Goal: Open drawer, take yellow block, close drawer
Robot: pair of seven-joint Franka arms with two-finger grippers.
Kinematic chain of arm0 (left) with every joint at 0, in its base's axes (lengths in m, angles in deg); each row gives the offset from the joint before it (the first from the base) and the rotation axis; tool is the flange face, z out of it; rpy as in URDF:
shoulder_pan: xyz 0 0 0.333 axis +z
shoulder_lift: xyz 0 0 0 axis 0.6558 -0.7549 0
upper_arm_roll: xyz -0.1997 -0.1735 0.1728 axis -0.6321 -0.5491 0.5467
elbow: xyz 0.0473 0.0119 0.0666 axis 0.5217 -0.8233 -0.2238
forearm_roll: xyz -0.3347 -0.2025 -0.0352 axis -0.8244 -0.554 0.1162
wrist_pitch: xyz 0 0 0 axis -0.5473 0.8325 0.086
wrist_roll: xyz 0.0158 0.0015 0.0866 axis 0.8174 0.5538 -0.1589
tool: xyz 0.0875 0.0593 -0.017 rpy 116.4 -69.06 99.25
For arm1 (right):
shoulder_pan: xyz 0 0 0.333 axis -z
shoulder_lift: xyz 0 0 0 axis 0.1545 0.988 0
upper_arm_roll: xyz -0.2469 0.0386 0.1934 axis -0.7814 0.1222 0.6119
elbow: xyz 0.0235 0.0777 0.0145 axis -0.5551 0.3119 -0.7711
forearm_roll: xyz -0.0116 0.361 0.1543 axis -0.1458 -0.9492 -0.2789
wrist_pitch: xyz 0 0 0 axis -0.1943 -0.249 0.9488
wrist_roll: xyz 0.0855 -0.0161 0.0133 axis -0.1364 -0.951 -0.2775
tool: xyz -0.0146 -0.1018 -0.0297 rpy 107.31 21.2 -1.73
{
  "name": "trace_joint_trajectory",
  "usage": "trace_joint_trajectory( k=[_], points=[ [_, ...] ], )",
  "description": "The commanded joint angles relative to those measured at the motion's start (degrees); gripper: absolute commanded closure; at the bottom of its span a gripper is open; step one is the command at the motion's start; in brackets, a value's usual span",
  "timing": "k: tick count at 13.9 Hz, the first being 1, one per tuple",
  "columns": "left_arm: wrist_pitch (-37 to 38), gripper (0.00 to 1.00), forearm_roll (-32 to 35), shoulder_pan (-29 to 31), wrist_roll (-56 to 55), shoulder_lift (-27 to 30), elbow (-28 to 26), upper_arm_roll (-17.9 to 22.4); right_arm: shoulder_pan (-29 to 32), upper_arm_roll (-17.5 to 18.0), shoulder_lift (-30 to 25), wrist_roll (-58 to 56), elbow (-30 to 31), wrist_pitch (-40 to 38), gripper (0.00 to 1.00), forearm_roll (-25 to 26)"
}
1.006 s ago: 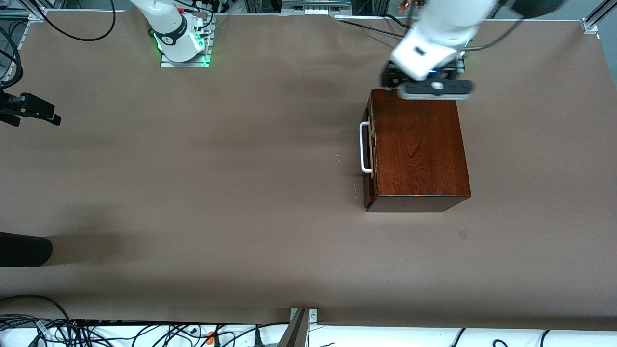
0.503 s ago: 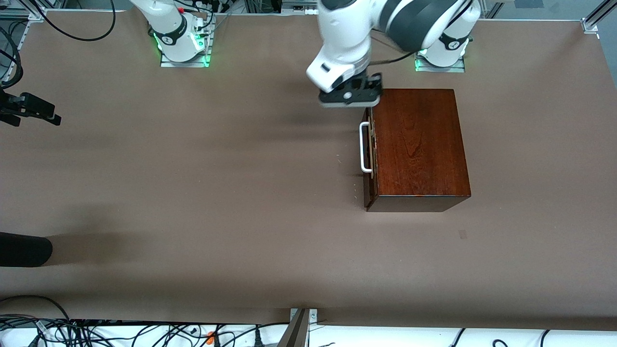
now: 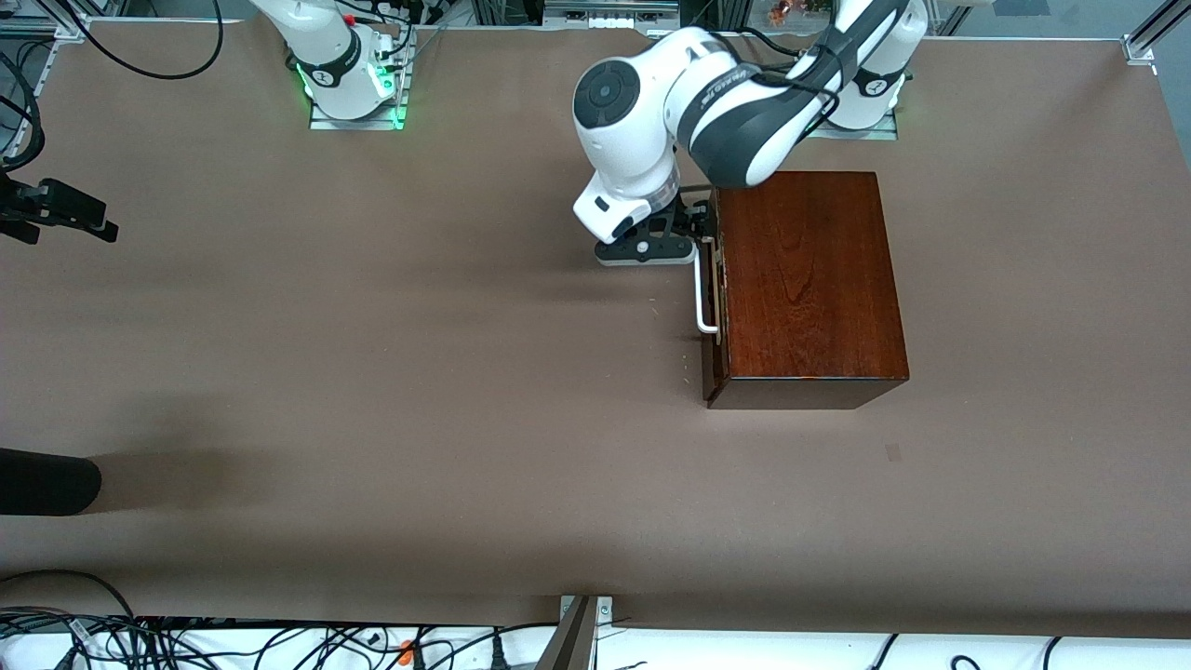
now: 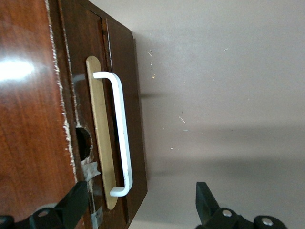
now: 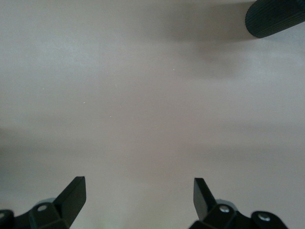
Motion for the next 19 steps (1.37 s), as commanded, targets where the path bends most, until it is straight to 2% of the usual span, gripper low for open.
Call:
trace_joint_trajectory(
  k=[1, 13, 19],
  points=[
    [-1.33, 0.00, 3.14, -0.69, -0.66, -1.94, 0.40, 0.39, 0.32, 0.19, 0.14, 0.11, -0.59, -0.71, 0.00, -0.98],
    [-5.90, 0.00, 8.51, -0.07, -3.82, -6.59, -2.86, 1.18, 0.32, 0.19, 0.14, 0.11, -0.59, -0.71, 0.00, -0.98],
    [-6.44, 0.00, 10.18, -0.51, -7.77, -8.79, -2.60, 1.53, 0.32, 0.19, 0.14, 0.11, -0.59, -0.71, 0.00, -0.98]
  ],
)
